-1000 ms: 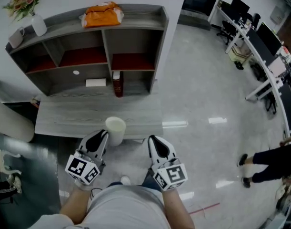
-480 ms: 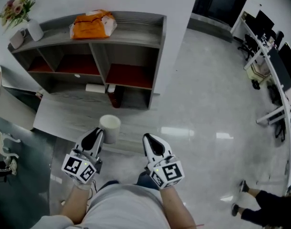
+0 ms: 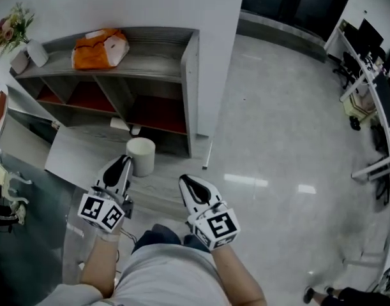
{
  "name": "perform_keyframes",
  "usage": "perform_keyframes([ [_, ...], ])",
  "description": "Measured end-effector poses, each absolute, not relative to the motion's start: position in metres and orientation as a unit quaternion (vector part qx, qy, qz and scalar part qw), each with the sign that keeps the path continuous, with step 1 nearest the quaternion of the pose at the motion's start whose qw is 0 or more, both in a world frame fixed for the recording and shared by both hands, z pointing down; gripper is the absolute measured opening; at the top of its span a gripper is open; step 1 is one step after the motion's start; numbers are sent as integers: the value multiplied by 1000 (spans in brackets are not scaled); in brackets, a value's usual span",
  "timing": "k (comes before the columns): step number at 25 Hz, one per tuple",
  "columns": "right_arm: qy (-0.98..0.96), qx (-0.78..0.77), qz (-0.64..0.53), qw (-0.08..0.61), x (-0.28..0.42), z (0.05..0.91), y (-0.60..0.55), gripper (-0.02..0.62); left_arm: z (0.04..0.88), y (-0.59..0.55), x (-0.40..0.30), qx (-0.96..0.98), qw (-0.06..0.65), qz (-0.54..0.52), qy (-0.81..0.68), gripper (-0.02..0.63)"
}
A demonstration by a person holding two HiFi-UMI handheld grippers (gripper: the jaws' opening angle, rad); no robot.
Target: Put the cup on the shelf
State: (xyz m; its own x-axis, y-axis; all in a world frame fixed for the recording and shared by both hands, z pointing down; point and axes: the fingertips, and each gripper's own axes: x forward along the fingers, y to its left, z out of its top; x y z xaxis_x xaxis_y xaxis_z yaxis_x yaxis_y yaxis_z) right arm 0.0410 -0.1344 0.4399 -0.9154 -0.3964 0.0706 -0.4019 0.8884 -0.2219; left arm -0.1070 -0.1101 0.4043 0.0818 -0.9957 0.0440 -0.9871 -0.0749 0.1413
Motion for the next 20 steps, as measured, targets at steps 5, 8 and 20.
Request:
perform_keyframes([
  [5, -968, 217, 126, 17, 44, 437, -159, 23, 394, -154, -106, 741, 56, -34, -668, 57],
  [8, -964, 234, 124, 21, 41, 437, -170, 23, 390, -181, -111, 755, 48, -34, -653, 57],
  [20, -932, 341, 120, 17, 21, 444, -195, 23, 405, -276, -126, 814, 63, -49, -576, 57],
])
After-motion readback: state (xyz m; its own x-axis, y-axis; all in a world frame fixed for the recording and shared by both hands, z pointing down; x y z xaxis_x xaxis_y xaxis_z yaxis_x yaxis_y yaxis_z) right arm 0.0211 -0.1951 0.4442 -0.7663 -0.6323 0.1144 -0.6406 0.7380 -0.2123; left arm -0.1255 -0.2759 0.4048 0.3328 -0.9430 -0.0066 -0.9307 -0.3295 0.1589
